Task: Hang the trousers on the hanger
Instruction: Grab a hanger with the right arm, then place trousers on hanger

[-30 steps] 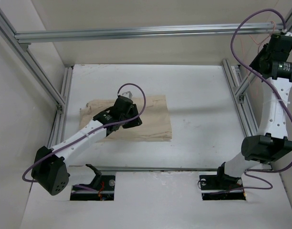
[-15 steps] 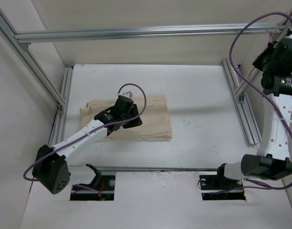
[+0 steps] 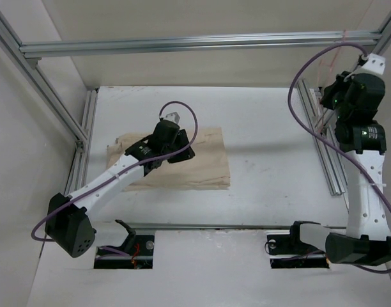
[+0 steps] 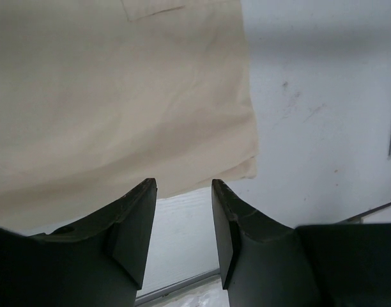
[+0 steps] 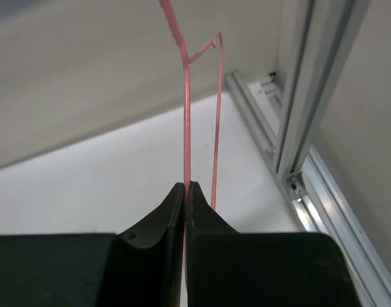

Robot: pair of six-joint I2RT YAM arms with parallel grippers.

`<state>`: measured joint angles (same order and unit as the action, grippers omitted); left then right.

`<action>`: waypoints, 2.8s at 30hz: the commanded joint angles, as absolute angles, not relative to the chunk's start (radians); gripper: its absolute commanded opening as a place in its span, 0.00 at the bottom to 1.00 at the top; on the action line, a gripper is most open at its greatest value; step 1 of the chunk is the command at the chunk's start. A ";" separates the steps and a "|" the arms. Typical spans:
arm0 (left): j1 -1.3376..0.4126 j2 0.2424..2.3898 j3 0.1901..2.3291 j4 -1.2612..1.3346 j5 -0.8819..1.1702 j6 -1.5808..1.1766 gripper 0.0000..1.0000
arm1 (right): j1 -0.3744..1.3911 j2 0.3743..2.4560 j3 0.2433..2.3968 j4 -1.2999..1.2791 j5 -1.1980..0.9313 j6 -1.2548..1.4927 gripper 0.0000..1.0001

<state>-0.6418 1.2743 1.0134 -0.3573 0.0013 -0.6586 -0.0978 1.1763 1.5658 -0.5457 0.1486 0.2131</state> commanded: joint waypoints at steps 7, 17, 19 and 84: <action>-0.660 1.287 1.195 -0.347 0.104 -0.652 0.42 | 0.091 1.074 1.375 -0.443 0.140 0.193 0.00; -0.728 1.359 1.382 -0.331 0.173 -0.660 0.46 | 0.169 1.068 1.417 -0.397 0.221 0.144 0.00; -0.737 1.374 1.391 -0.331 0.166 -0.660 0.46 | 0.179 1.078 1.457 -0.373 0.258 0.121 0.00; -0.950 1.818 1.842 -0.322 -0.397 -0.486 0.39 | 0.852 0.917 0.893 -0.268 0.537 0.388 0.00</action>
